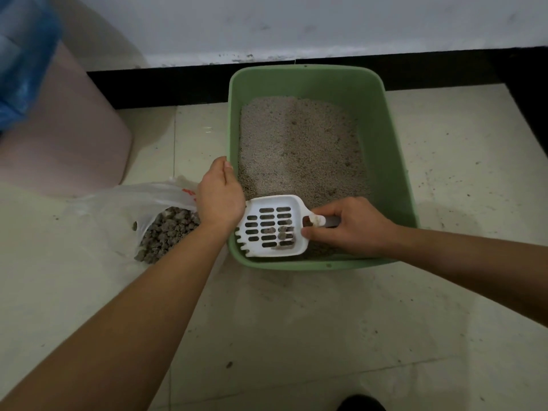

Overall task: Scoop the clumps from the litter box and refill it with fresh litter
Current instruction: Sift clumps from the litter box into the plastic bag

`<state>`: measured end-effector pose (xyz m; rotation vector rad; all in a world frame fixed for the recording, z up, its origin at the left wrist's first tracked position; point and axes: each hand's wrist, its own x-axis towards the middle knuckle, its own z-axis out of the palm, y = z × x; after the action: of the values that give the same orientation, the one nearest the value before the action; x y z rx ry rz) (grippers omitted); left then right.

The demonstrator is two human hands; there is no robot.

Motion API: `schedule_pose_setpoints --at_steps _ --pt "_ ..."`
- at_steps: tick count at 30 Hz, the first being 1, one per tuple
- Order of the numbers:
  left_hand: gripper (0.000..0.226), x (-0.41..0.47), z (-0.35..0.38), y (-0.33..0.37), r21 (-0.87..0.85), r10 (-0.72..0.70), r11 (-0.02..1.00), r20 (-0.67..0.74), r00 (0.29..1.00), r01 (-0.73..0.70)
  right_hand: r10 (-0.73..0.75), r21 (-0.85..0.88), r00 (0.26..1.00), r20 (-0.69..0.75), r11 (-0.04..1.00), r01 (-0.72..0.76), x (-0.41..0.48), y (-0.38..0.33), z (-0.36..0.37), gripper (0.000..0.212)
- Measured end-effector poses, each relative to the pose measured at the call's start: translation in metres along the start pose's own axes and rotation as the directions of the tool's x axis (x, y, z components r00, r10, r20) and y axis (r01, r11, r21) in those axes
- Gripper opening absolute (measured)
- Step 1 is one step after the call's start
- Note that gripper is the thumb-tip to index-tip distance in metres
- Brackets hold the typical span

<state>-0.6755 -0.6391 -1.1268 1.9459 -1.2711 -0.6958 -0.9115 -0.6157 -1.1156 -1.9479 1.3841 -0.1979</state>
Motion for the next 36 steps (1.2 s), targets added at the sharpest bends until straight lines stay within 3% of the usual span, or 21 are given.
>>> schedule_pose_setpoints --at_steps 4,6,10,13,16,19,21,24,26,30,31,36 --pt "0.032 0.011 -0.021 0.004 -0.022 -0.048 0.998 0.207 0.977 0.054 0.044 -0.017 0.999 -0.015 0.999 -0.044 -0.006 -0.010 -0.001 0.033" --pt "0.034 0.017 -0.043 0.006 0.073 -0.048 0.997 0.298 0.953 0.028 0.079 -0.019 0.997 -0.020 0.997 -0.079 -0.010 -0.016 -0.004 0.033" --pt "0.043 0.019 -0.098 -0.010 0.270 0.183 0.943 0.072 0.980 -0.196 0.141 -0.011 0.990 -0.029 0.990 -0.141 -0.019 -0.032 -0.011 0.034" --pt "0.047 0.009 -0.135 -0.035 0.376 0.331 0.881 -0.061 0.942 -0.286 0.200 0.099 0.974 -0.102 0.977 -0.190 -0.017 -0.054 -0.020 0.033" --pt "0.070 -0.004 -0.156 -0.063 0.569 0.368 0.767 -0.013 0.930 -0.296 0.148 0.028 0.975 -0.167 0.989 -0.145 -0.003 -0.093 -0.020 0.036" --pt "0.093 -0.014 -0.166 -0.092 0.707 0.248 0.669 0.079 0.966 -0.229 0.055 -0.257 0.992 -0.114 0.963 -0.083 0.023 -0.141 -0.006 0.040" --pt "0.087 -0.015 -0.169 -0.098 0.662 0.147 0.732 0.076 0.986 -0.160 -0.027 -0.531 0.999 -0.028 0.847 0.008 0.039 -0.171 0.010 0.045" --pt "0.066 -0.012 -0.173 -0.095 0.502 0.123 0.856 0.037 0.992 -0.125 -0.261 -0.840 0.955 0.142 0.479 0.256 0.054 -0.207 0.039 0.023" --pt "0.053 -0.009 -0.175 -0.093 0.449 0.155 0.884 -0.025 0.988 -0.128 -0.372 -0.897 0.898 0.235 0.273 0.347 0.056 -0.222 0.050 0.007" --pt "0.044 -0.003 -0.180 -0.084 0.325 0.057 0.946 -0.127 0.990 -0.013 -0.453 -0.914 0.818 0.355 0.017 0.406 0.053 -0.228 0.049 0.007" --pt "0.042 -0.001 -0.181 -0.082 0.308 0.033 0.951 -0.140 0.990 0.012 -0.478 -0.917 0.803 0.356 -0.015 0.398 0.051 -0.224 0.047 0.007" --pt "0.039 0.002 -0.185 -0.071 0.207 -0.046 0.974 -0.197 0.979 0.087 -0.572 -0.919 0.761 0.306 0.033 0.394 0.042 -0.199 0.038 0.033"
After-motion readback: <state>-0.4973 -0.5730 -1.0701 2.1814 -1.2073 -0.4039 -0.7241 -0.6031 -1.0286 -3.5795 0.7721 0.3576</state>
